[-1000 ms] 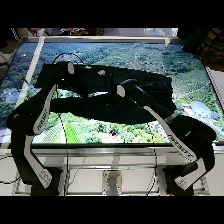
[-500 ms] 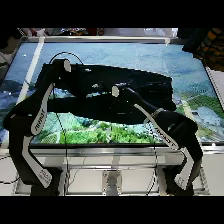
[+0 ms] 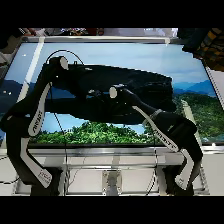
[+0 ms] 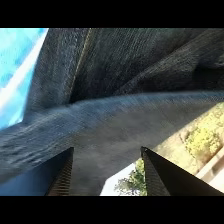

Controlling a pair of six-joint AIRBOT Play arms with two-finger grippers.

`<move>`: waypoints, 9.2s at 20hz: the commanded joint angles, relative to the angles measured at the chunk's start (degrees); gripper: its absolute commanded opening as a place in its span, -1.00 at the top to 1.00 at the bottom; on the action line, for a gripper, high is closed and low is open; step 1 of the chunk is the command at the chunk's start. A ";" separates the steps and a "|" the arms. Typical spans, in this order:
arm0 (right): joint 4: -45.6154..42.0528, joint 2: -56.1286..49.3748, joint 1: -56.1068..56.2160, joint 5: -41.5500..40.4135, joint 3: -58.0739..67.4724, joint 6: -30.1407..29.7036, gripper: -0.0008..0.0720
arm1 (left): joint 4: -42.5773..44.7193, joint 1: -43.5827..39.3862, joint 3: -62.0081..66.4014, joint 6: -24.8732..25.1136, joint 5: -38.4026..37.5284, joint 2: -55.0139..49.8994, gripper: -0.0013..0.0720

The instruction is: Fold the clothes and pants, and hang the long-sleeved shirts on hangers.

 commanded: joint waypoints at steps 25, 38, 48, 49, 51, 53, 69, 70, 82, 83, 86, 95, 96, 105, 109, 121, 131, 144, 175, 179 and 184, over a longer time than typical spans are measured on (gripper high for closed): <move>-14.23 36.96 6.86 2.29 -34.58 23.98 -0.26 | 2.40 30.49 -21.81 -11.13 -5.70 13.46 -0.16; -14.73 37.03 6.86 -2.34 -34.58 24.81 -0.26 | 3.30 29.07 -21.81 -19.98 14.51 7.37 -0.39; -15.52 37.03 6.86 -2.69 -34.58 24.92 -0.26 | 16.35 23.21 -21.64 -23.50 20.74 5.14 -0.39; -15.54 37.03 6.86 -2.84 -34.58 24.92 -0.26 | 15.91 23.28 -21.64 -23.50 20.98 5.09 -0.39; -15.56 37.03 6.86 -2.91 -34.58 24.92 -0.26 | 15.58 23.28 -21.64 -24.37 22.12 5.09 -0.39; -15.56 37.03 6.86 -2.91 -34.58 24.92 -0.26 | 15.47 23.28 -21.64 -25.68 23.61 5.09 -0.39; -22.99 37.31 2.95 -5.73 -34.56 27.93 -0.23 | 7.61 23.58 -13.75 -22.10 21.77 10.69 0.91; -23.26 37.42 -0.35 -6.49 -34.03 27.91 -0.23 | 7.58 23.58 -9.22 -22.14 21.77 12.09 0.92; -23.17 46.88 -44.33 1.62 -23.78 21.29 -0.23 | 0.68 41.18 -1.22 -22.75 17.20 36.30 0.92; -23.15 48.96 -46.99 1.49 -26.71 20.65 -0.23 | 0.70 43.04 -5.86 -22.29 17.20 38.62 0.92; -22.36 54.18 -53.64 -2.25 -37.94 18.05 -0.23 | 0.85 45.90 -20.20 -18.14 17.20 43.54 0.92; -9.81 46.27 -58.84 -20.50 -51.34 11.58 -0.26 | 12.44 46.03 -34.03 -17.84 14.84 43.82 0.92; -8.07 43.87 -58.84 -21.49 -51.34 11.58 -0.26 | 12.85 46.03 -34.40 -17.81 14.84 43.74 0.91; 1.31 32.15 -58.84 -29.53 -51.23 10.71 -0.25 | 16.04 46.51 -34.71 -17.79 14.03 40.68 0.91; 3.54 30.64 -58.82 -32.39 -51.23 10.69 -0.24 | 16.90 46.49 -34.73 -17.79 13.68 39.34 0.91; 4.37 31.82 -61.44 -17.46 -36.52 10.73 0.95 | 8.22 46.49 -34.67 -13.14 13.40 38.99 0.92; -17.73 57.99 -80.56 -3.08 -28.35 10.67 0.96 | -1.64 45.97 -34.56 -6.40 10.91 44.22 0.92; -32.17 61.16 -85.42 3.15 -43.06 19.76 0.96 | 2.60 34.47 -23.06 2.97 13.38 42.32 0.92; 5.79 33.81 -80.21 -39.80 -45.42 21.68 0.95 | -14.58 15.67 19.82 -7.39 64.32 -21.29 0.80; 5.75 30.95 -76.96 -40.85 -41.99 21.92 0.87 | -12.72 15.65 19.82 -7.28 67.49 -21.62 0.13; 4.61 30.86 -76.56 -35.58 -34.77 21.88 0.03 | -5.75 16.39 19.82 -8.90 61.35 -19.37 -0.07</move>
